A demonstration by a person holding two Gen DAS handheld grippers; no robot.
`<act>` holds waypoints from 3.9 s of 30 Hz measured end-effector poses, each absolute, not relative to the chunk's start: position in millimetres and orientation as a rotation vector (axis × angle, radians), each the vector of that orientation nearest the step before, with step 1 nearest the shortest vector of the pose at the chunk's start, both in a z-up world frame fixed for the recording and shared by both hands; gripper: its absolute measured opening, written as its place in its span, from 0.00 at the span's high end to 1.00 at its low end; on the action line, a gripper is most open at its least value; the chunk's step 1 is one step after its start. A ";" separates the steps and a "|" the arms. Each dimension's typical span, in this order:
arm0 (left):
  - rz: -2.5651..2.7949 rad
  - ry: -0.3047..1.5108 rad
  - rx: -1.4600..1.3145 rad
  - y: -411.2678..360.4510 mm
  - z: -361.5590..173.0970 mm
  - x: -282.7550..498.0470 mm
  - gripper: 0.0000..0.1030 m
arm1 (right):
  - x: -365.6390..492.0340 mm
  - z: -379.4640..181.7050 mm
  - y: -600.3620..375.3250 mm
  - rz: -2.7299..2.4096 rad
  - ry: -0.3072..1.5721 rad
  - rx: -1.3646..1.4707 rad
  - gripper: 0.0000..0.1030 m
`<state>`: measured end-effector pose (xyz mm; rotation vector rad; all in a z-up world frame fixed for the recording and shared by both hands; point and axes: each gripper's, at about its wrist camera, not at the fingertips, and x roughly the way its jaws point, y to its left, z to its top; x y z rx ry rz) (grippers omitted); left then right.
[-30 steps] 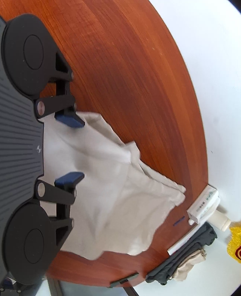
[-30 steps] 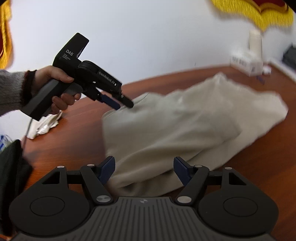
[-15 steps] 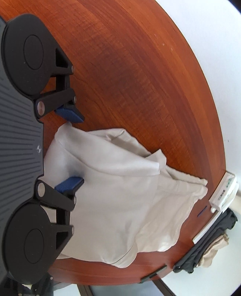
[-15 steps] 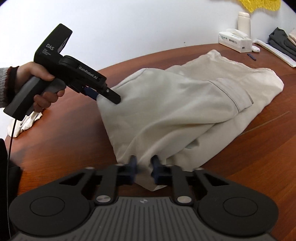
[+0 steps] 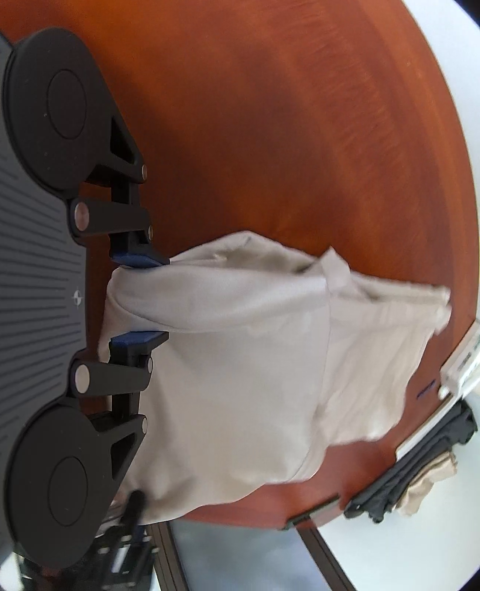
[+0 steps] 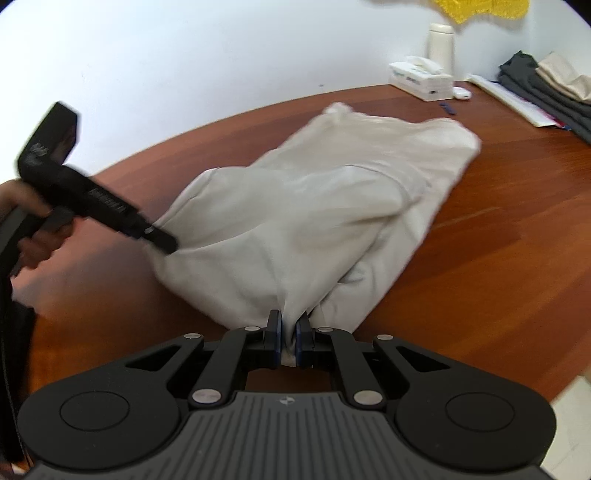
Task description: Fold clothes
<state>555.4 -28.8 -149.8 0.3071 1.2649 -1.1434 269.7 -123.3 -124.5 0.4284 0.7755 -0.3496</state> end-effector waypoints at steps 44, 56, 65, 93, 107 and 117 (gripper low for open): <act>-0.948 1.030 0.256 -122.3 -137.9 357.8 0.66 | 232.4 -115.3 -299.6 -0.087 0.754 0.058 0.67; -0.879 1.070 0.238 -121.3 -159.7 377.1 0.66 | 304.9 -144.1 -324.0 -0.053 0.821 0.031 0.70; -0.868 1.097 0.196 -120.2 -169.1 386.0 0.65 | 327.5 -166.5 -329.2 -0.014 0.878 0.017 0.71; -0.853 0.906 0.312 -86.5 -123.3 345.1 0.37 | 252.7 -106.9 -311.2 0.054 0.729 -0.164 0.39; -0.929 0.833 0.462 -21.9 -128.3 275.6 0.24 | 182.8 -126.9 -186.6 0.247 0.713 -0.304 0.37; -0.818 0.809 0.438 22.4 -125.2 234.9 0.14 | 184.2 -150.8 -102.0 0.292 0.678 -0.404 0.44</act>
